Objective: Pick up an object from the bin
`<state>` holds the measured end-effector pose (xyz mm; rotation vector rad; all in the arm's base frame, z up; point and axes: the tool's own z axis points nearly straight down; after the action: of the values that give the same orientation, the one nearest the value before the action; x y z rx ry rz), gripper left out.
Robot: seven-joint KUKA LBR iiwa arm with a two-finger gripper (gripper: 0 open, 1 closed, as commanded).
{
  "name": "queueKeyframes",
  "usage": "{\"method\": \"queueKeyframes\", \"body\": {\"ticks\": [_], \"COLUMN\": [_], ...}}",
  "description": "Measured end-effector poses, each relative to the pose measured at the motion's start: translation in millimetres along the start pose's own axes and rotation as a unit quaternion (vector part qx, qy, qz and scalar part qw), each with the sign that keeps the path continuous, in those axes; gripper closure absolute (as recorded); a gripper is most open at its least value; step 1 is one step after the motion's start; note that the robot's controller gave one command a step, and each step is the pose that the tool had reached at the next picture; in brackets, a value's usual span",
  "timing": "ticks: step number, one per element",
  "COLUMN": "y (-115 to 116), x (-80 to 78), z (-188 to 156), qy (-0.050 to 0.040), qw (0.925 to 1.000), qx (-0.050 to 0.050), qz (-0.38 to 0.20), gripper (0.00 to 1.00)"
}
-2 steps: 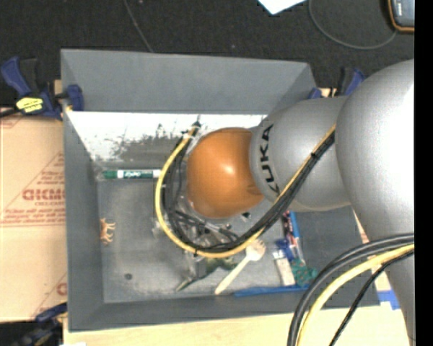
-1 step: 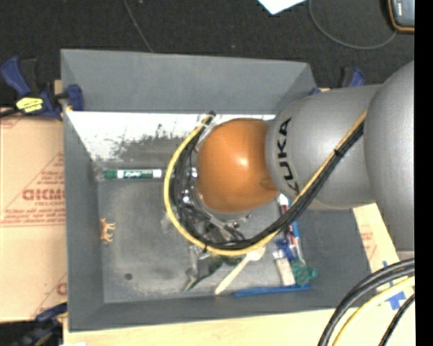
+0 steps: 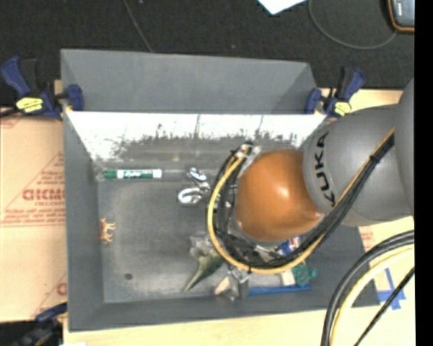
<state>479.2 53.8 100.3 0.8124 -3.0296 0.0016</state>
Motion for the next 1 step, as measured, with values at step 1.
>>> {"method": "queueKeyframes", "body": {"ticks": [1], "y": [-45.9], "x": [-38.1], "z": [29.2], "qy": [-0.0087], "qw": [0.9996], "qx": [0.001], "qz": [-0.026], "gripper": [0.00]}}
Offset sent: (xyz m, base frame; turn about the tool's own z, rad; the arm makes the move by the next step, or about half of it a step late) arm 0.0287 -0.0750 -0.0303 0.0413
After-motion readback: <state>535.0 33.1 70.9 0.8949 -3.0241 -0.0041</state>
